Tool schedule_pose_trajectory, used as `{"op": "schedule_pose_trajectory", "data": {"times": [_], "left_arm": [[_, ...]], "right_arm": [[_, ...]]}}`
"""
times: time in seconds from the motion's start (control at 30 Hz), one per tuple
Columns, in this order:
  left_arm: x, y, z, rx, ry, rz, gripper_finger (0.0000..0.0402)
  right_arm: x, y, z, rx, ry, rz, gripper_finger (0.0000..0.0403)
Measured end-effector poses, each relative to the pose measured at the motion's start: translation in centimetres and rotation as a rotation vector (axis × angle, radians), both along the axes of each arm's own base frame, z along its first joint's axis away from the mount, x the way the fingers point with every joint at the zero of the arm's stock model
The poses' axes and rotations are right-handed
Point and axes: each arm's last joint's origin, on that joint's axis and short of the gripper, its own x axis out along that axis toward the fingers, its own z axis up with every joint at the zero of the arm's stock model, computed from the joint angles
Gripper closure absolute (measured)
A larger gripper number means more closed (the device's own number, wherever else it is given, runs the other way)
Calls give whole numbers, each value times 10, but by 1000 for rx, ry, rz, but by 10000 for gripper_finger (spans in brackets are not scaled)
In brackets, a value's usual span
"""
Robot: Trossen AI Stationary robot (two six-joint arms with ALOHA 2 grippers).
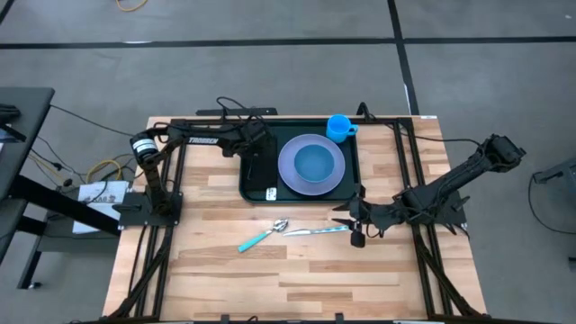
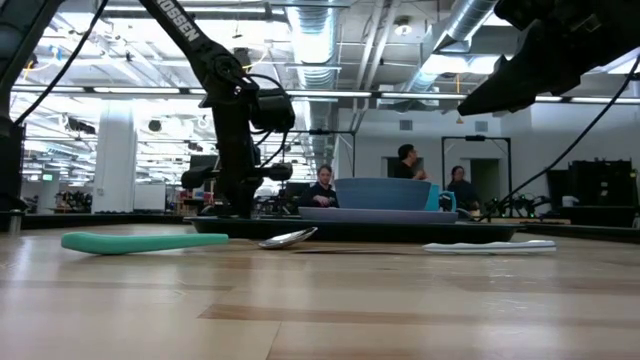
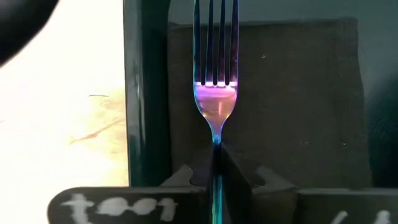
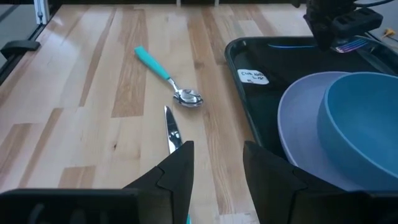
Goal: Set up tray
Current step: Put the blue fork on top of the napkin on the black serving tray
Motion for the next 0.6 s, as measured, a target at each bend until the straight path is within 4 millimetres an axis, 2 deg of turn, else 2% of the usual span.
{"op": "schedule_pose_trajectory", "data": {"times": [0.27,0.6], "left_arm": [[0,0,0,-1,-5,-3,369],[0,0,0,-1,-5,-4,365]], "right_arm": [[0,0,0,-1,1,0,272],[0,0,0,-1,1,0,272]]}}
